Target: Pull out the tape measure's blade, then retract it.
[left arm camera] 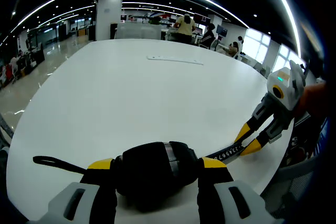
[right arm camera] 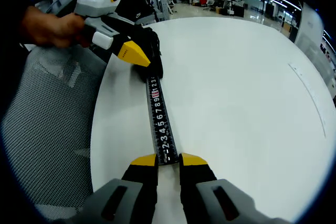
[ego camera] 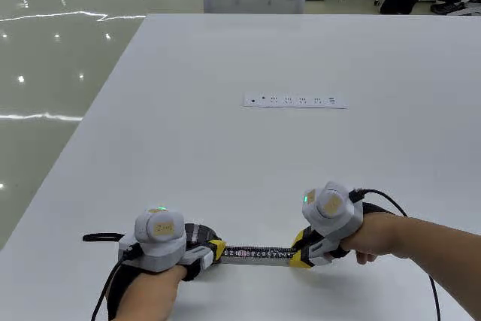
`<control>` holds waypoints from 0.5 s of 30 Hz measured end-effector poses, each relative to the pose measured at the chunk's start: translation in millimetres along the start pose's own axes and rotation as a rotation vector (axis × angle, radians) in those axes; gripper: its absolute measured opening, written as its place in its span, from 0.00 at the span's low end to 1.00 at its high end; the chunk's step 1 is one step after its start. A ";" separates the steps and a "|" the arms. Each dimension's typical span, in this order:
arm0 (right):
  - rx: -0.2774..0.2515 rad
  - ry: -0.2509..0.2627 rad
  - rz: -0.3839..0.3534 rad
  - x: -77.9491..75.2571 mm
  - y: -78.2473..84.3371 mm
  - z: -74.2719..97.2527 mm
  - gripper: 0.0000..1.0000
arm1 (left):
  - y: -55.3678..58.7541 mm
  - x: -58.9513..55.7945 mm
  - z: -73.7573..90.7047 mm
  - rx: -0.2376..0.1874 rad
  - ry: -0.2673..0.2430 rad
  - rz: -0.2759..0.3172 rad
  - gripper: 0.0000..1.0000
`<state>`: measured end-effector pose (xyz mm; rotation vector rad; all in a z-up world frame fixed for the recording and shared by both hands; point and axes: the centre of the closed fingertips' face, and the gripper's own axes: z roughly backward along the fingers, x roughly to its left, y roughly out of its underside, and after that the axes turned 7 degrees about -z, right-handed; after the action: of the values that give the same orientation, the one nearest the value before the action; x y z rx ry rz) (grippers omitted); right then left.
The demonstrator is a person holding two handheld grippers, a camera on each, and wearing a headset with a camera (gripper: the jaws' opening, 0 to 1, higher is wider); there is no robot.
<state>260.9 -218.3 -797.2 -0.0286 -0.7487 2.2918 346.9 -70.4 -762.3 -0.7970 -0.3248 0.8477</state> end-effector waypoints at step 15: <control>-0.016 -0.002 -0.013 3.2 -10.1 -6.5 0.14 | -0.4 0.1 -0.1 -0.001 0.001 0.004 0.58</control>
<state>266.4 -207.2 -796.7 -0.0292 -0.7660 2.2736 347.2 -70.5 -762.1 -0.7993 -0.3232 0.8509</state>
